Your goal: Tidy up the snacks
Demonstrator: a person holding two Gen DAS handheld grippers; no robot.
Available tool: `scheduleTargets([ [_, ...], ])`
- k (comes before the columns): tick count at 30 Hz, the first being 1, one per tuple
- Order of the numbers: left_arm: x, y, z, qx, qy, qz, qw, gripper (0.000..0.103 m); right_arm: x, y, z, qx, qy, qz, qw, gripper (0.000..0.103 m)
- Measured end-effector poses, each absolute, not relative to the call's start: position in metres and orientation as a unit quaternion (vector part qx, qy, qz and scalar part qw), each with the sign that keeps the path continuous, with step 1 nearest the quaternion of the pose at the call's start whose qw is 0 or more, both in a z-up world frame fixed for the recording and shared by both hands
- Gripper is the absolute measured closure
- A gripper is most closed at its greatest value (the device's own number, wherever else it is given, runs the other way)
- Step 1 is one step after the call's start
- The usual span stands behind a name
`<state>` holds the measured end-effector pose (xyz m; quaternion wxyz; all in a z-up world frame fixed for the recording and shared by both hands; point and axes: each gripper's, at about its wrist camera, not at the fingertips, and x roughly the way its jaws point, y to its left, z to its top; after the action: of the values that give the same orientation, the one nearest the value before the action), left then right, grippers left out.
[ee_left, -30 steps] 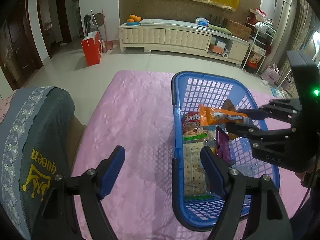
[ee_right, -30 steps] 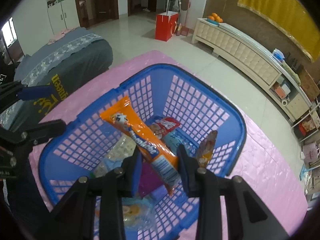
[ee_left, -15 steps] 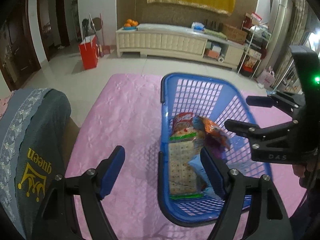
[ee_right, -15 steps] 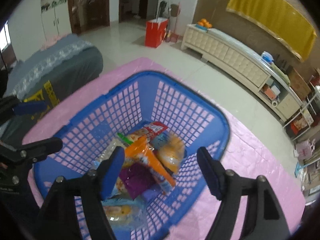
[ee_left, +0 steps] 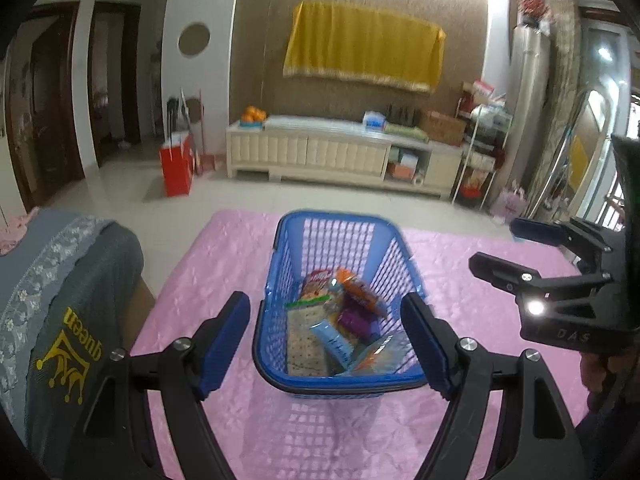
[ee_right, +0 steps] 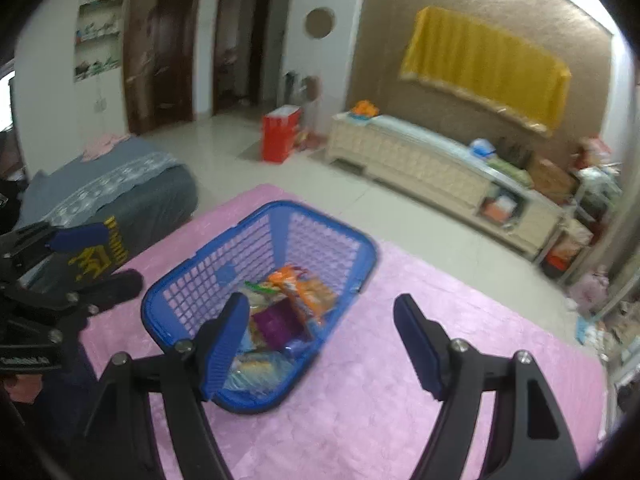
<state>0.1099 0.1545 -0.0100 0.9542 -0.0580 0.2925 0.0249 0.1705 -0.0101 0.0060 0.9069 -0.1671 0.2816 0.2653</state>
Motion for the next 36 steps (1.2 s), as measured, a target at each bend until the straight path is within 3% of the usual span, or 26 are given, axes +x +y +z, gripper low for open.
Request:
scheduleTargets([
  [9,0.061,0.127,0.005,-0.063,0.244,0.028,0.967,0.026,0.116,-0.056,0.021,-0.107,0.250,0.206,0.940,0.025],
  [11,0.054,0.124,0.006,-0.065,0.236,0.033,0.969,0.016,0.103,-0.067,0.025,-0.087,0.249,0.201,0.943,0.024],
  [16,0.036,0.111,0.009,-0.046,0.226,0.039,0.972,0.012,0.078,-0.086,0.027,-0.070,0.225,0.180,0.955,0.011],
  [24,0.007,0.082,0.024,-0.014,0.197,0.017,0.980,0.001,0.053,-0.105,0.033,-0.049,0.204,0.155,0.965,0.007],
  [27,-0.003,0.073,0.032,-0.008,0.185,0.011,0.983,0.001,0.042,-0.110,0.037,-0.050,0.190,0.148,0.969,0.000],
  [36,-0.021,0.055,0.048,0.006,0.164,-0.006,0.986,0.001,0.012,-0.124,0.044,-0.049,0.171,0.147,0.973,0.000],
])
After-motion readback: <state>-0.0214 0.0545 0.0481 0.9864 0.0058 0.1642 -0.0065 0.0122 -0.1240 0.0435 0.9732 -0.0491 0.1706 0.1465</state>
